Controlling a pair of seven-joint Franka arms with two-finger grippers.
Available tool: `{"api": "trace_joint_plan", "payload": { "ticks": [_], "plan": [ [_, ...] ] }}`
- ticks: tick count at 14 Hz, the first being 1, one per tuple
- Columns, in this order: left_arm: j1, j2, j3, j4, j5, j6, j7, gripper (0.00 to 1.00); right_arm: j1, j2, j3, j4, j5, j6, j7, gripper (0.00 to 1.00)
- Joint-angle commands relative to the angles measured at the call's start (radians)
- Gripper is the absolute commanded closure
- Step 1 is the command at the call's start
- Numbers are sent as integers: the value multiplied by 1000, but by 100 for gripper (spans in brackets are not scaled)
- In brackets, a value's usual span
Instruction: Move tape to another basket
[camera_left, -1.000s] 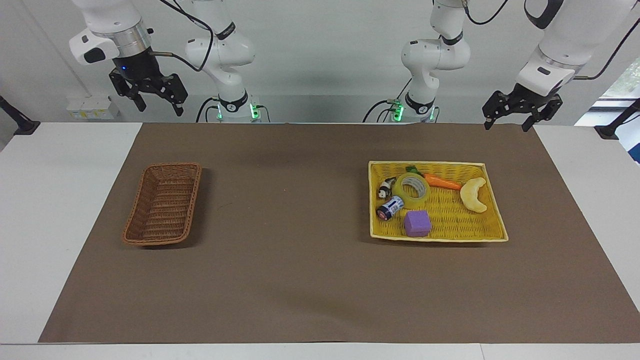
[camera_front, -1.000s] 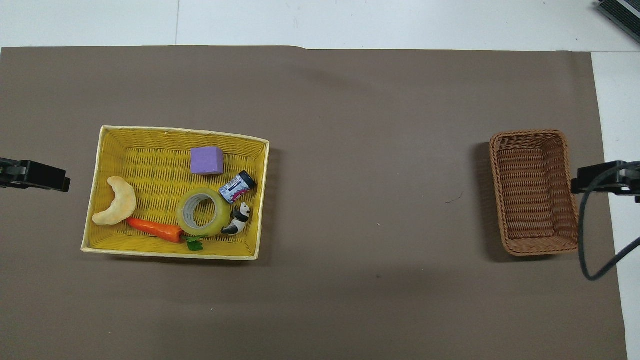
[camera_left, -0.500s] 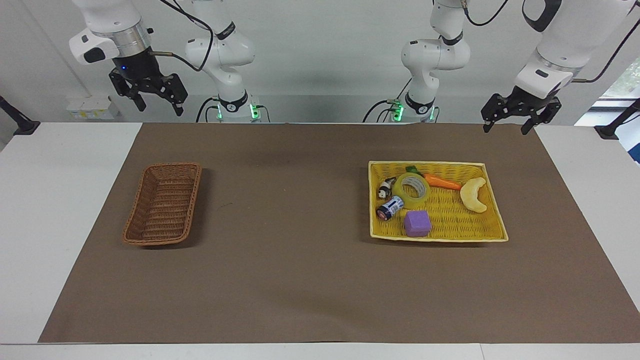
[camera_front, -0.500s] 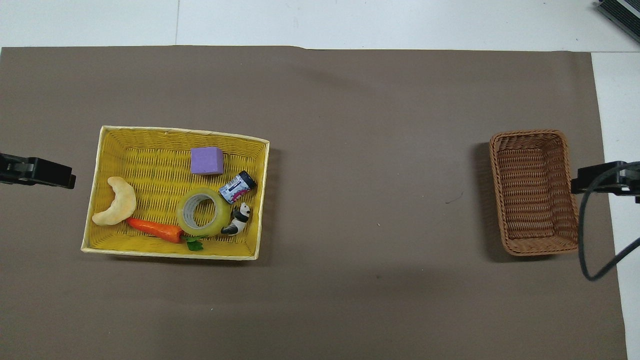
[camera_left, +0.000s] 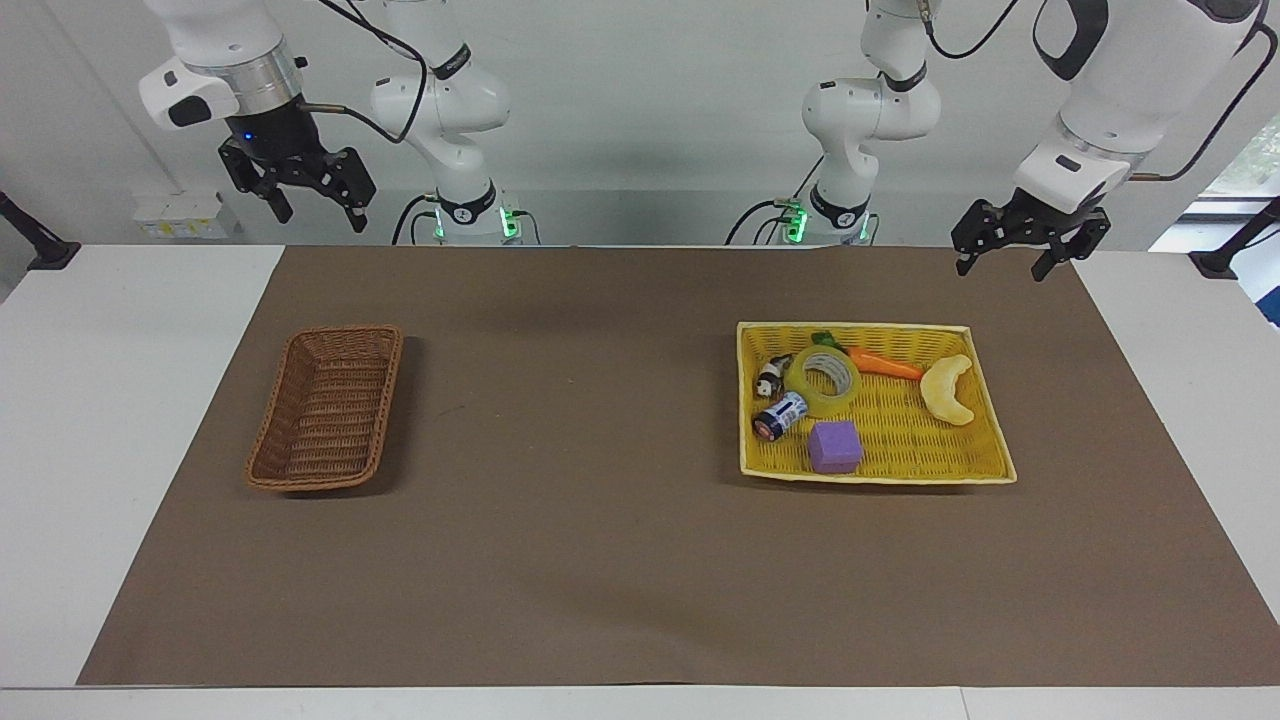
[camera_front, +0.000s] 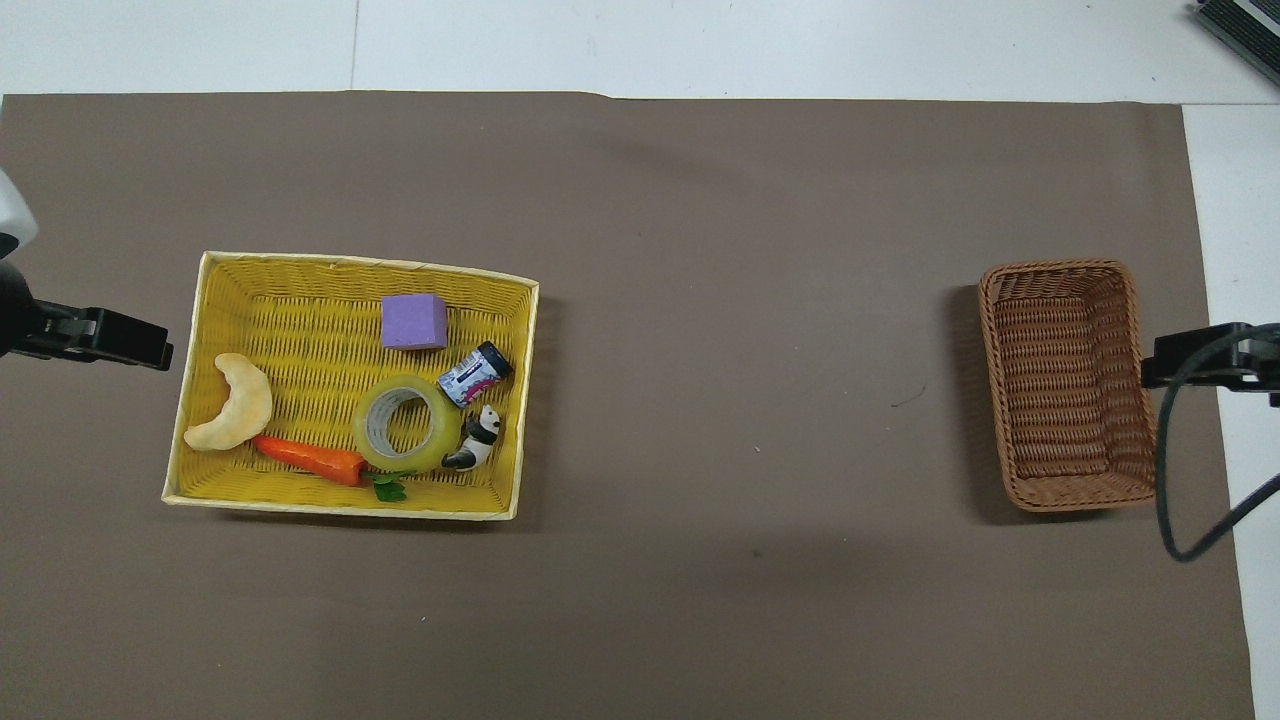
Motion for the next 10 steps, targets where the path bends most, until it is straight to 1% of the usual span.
{"api": "trace_joint_plan", "payload": {
  "ticks": [1,3,4,6,10],
  "plan": [
    [-10,-30,0,-45,7,57,27,0,-5,-26,4,-32,13,21,-6,0],
    [-25,-31,-6,-49,7,57,71,0,-6,-26,4,-32,12,21,-6,0],
    [-30,-33,-6,-68,5,54,67,0,-5,-26,4,-32,13,21,-6,0],
    [-42,-33,-6,-140,5,72,50,0,-5,-26,4,-32,13,21,-6,0],
    [-71,-34,-6,-297,4,241,10,0,-5,-26,4,-32,13,21,-8,0]
  ]
}}
